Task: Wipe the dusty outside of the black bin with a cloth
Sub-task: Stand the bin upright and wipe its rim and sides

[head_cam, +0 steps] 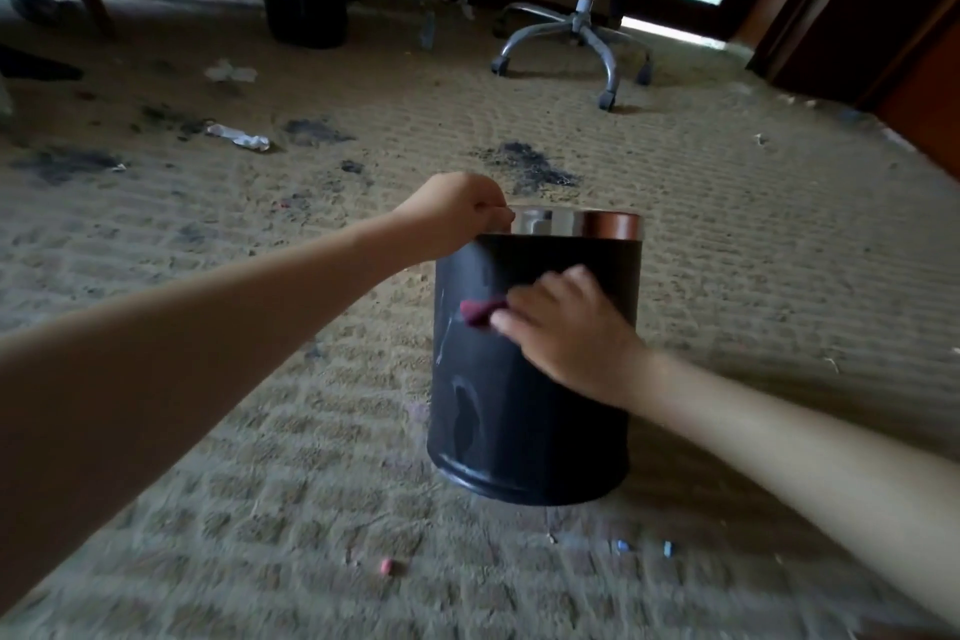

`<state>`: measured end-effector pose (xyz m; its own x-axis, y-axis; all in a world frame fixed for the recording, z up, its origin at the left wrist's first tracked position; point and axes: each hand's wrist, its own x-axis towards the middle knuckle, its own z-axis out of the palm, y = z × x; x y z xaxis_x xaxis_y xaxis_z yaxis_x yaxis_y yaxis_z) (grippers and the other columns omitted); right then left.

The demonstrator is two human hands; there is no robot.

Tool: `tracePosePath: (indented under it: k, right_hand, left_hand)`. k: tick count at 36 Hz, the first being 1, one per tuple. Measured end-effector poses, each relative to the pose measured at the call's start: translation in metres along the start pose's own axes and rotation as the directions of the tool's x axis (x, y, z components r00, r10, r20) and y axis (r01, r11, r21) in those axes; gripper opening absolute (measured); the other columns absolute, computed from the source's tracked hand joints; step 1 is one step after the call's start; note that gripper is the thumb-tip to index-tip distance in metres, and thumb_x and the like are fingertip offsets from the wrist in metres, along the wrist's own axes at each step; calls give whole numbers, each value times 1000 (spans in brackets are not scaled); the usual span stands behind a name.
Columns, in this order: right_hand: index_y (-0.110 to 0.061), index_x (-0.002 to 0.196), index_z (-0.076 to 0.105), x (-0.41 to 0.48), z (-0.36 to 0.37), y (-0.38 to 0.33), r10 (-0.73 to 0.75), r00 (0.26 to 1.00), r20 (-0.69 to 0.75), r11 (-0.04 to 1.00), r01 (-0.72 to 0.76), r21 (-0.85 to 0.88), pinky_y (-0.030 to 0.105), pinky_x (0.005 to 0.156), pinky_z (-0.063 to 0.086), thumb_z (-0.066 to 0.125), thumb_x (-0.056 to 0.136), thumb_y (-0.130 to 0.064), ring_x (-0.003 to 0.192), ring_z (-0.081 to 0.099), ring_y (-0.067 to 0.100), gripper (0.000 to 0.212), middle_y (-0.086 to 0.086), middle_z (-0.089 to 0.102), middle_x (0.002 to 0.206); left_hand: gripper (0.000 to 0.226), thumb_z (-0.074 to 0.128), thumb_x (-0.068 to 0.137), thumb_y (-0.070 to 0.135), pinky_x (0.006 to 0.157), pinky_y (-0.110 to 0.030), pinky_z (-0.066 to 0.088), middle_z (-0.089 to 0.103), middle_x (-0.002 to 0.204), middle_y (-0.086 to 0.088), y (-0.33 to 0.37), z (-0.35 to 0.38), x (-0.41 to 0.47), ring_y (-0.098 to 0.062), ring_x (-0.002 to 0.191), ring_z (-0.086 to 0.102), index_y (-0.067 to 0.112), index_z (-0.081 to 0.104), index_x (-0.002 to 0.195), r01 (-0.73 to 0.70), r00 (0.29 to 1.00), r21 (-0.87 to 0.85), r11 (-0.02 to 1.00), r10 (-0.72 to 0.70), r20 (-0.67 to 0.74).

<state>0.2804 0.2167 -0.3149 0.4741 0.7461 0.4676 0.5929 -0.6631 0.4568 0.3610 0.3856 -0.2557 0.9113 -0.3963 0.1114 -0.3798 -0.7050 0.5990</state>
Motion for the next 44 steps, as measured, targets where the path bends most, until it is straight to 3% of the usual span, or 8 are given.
tracePosePath:
  k: [6, 9, 17, 24, 29, 35, 40, 44]
  right_hand:
    - [-17, 91, 67, -79, 11, -68, -324, 931, 169, 942, 299, 154, 35, 70, 37, 45, 94, -14, 72, 46, 19, 23, 0, 58, 87]
    - [-17, 88, 64, -86, 12, -71, -371, 910, 184, 924, 343, 167, 33, 69, 34, 52, 91, -17, 71, 41, 18, 13, -1, 51, 82]
    - [-17, 95, 68, 12, -3, 22, -20, 997, -79, 999, 17, -39, 37, 61, 31, 50, 97, -22, 66, 52, 26, 19, 6, 60, 79]
    - [-18, 92, 67, 20, 5, 18, 58, 998, -14, 990, -59, -125, 37, 64, 33, 54, 91, -16, 73, 52, 26, 13, 4, 61, 85]
    - [-16, 84, 64, -32, 5, -22, -187, 975, 124, 982, 189, -12, 38, 64, 34, 49, 93, -11, 68, 45, 24, 19, 3, 54, 78]
    - [-17, 85, 66, -85, 6, -56, -437, 857, 275, 899, 429, 92, 35, 68, 33, 44, 89, -12, 72, 45, 20, 23, 0, 56, 88]
    - [-15, 79, 61, -76, 1, -46, -346, 914, 213, 932, 309, 188, 31, 58, 37, 46, 97, -15, 61, 40, 19, 23, 0, 49, 74]
    - [-13, 87, 66, -45, -15, -15, -81, 988, 133, 954, 38, 298, 34, 55, 44, 43, 96, -14, 61, 45, 19, 25, 4, 50, 73]
  left_hand:
    - [23, 54, 92, 28, 65, -24, 35, 61, 93, -5, -1, -1, -3, -17, 83, 53, 10, 64, 101, 34, 999, -40, 999, -34, 8]
    - [22, 52, 93, 30, 56, -23, 37, 60, 92, -6, -3, 4, -4, -18, 80, 52, 11, 62, 100, 55, 998, -64, 996, -55, 0]
    - [26, 51, 94, 31, 62, -25, 33, 59, 89, -7, 1, 6, 1, -20, 80, 52, 9, 62, 100, 83, 996, -47, 996, -84, -38]
    - [27, 50, 94, 31, 62, -24, 35, 64, 95, -9, 18, 9, 3, -20, 78, 53, 10, 63, 103, 56, 998, 34, 998, -55, -37]
    - [28, 51, 94, 28, 62, -21, 30, 64, 108, -13, 19, 8, 4, -27, 97, 57, 10, 62, 112, 46, 998, 26, 999, -45, -32]
    - [29, 50, 95, 22, 74, -21, 34, 60, 119, -10, 15, 7, 3, -25, 105, 55, 12, 58, 121, 40, 999, 9, 999, -40, -6]
    - [33, 50, 95, 20, 79, -19, 34, 57, 126, -6, 5, 4, 6, -22, 112, 53, 16, 54, 127, 44, 999, 2, 999, -44, 23]
    - [35, 52, 94, 20, 85, -23, 41, 57, 126, -6, -7, -2, 5, -23, 110, 55, 17, 53, 129, 78, 994, 1, 997, -78, 77]
